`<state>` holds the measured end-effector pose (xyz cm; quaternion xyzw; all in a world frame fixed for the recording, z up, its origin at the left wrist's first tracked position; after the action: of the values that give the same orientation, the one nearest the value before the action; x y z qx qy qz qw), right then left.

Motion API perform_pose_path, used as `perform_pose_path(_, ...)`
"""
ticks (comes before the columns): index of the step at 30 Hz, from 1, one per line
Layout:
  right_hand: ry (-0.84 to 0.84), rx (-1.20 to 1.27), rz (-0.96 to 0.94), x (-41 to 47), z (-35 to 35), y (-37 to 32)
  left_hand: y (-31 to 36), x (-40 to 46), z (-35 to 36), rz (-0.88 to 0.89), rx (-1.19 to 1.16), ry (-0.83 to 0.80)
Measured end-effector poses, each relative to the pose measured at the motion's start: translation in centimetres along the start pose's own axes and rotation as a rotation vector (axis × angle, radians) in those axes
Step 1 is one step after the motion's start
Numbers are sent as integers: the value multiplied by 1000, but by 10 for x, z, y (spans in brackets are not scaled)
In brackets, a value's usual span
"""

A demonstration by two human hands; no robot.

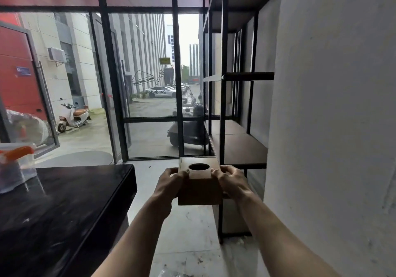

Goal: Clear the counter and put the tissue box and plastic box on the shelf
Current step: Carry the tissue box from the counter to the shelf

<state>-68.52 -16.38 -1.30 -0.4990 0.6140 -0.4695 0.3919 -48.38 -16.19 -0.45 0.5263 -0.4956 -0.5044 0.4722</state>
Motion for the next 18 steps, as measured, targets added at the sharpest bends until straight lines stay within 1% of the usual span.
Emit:
perform_pose_path(2,-20,10,-16,49,15,5,-10,52,-1,13,-15,28)
perform_pose_path(5,-36,7,-8,57,16,2,-6,59,-2,10,-17,12)
perform_pose_path(13,-44,21,-18,67,25,8,-12,76,-10,31,-25,39)
perform_pose_path(18,-108,-30,-31,182,61,7,-28,196,-15,25,-49,75)
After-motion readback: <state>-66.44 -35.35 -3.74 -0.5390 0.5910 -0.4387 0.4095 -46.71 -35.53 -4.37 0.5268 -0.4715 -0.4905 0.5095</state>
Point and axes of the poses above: each hand's wrist, its own x-axis towards the middle knuckle, its own z-axis out of the palm, y = z × x, the point moved 7 cm from there along x, towards the middle knuckle, and after that the axes turned 3 degrees about -y, right-handed, at the moved point
